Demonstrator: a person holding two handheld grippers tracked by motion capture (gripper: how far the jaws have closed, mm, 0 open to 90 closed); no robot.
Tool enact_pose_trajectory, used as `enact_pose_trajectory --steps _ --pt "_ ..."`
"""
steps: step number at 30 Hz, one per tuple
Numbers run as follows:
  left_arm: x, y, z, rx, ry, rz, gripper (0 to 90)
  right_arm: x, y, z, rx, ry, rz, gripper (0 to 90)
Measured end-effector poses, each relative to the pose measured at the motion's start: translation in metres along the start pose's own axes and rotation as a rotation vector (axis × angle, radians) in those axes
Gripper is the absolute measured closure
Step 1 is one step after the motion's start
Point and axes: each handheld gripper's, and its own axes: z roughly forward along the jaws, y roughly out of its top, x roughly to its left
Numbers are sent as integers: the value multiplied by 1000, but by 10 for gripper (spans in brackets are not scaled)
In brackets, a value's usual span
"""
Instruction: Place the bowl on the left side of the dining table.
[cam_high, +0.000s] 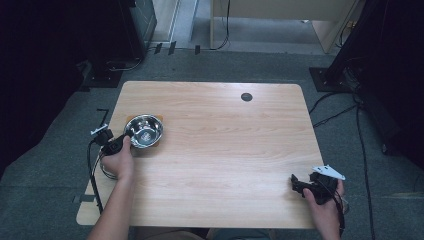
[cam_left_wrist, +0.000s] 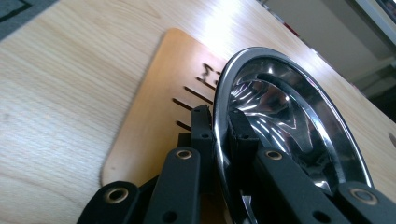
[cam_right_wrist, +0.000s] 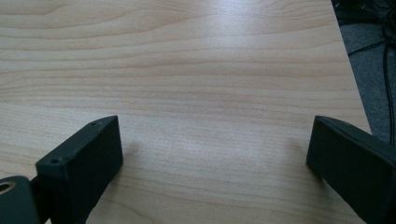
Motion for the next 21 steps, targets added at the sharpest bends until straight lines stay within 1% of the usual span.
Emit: enact_pose_trajectory --steps 2,4,6,8,14,18,19,21 --pt "1 1 1 -12 1 -7 843 0 0 0 0 0 0 31" --pt "1 1 1 -31 21 -17 843 0 0 0 0 0 0 31" --pt "1 2 2 -37 26 -22 843 0 0 0 0 0 0 31" --pt "2 2 4 -39 31 -39 843 0 0 0 0 0 0 31" --pt "4 3 7 -48 34 -66 842 0 0 0 0 0 0 31" --pt "4 4 9 -66 45 -73 841 0 0 0 0 0 0 31" --pt "3 4 9 -75 48 -71 841 0 0 0 0 0 0 31" --pt "2 4 10 -75 57 -55 840 0 0 0 0 0 0 31"
